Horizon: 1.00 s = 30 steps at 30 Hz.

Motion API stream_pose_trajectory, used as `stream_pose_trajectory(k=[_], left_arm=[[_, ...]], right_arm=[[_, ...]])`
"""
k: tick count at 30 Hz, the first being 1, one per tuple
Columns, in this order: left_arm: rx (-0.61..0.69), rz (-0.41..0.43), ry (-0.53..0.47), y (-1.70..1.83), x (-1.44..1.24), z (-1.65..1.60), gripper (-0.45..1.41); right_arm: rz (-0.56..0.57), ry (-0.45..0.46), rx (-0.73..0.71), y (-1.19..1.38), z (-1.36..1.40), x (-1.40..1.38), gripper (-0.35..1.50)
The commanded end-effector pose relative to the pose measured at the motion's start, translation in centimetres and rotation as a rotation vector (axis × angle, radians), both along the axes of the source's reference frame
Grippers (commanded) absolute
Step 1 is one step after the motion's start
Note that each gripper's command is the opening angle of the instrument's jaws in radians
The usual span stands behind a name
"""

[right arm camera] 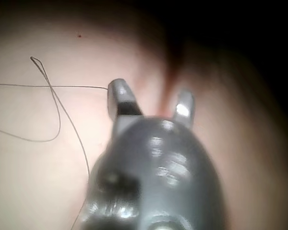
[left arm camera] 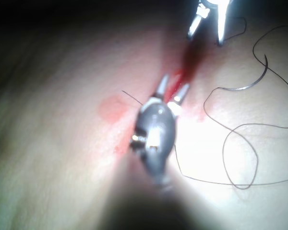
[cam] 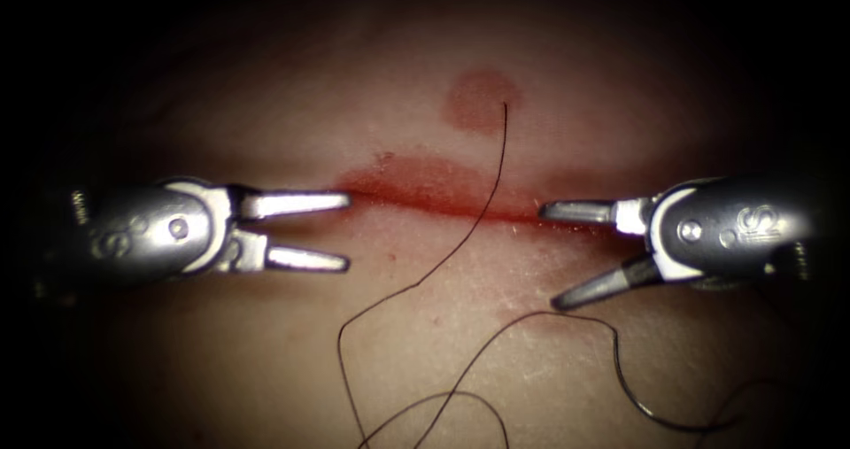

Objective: Wound Closure
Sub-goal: Short suture end cannot be grabbed. Pull suture through to try again.

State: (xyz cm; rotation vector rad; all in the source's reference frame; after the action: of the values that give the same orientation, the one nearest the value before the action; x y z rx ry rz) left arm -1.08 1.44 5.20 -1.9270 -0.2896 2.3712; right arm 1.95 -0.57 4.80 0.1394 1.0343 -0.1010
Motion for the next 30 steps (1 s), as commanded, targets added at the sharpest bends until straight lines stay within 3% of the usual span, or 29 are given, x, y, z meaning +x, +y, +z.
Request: stream_pose_trajectory(k=[1, 30], left_arm=[[-0.003, 0.005, 0.002, -0.02, -0.05, 0.08, 0.11], [-0.005, 0.01, -0.001, -0.04, 0.01, 0.09, 0.11]], right_arm=[[-0.002, 0.001, 0.003, -0.04, 0.05, 0.05, 1.26], [0.007, -0.001, -0.001, -0.02, 0.06, 0.06, 1.23]])
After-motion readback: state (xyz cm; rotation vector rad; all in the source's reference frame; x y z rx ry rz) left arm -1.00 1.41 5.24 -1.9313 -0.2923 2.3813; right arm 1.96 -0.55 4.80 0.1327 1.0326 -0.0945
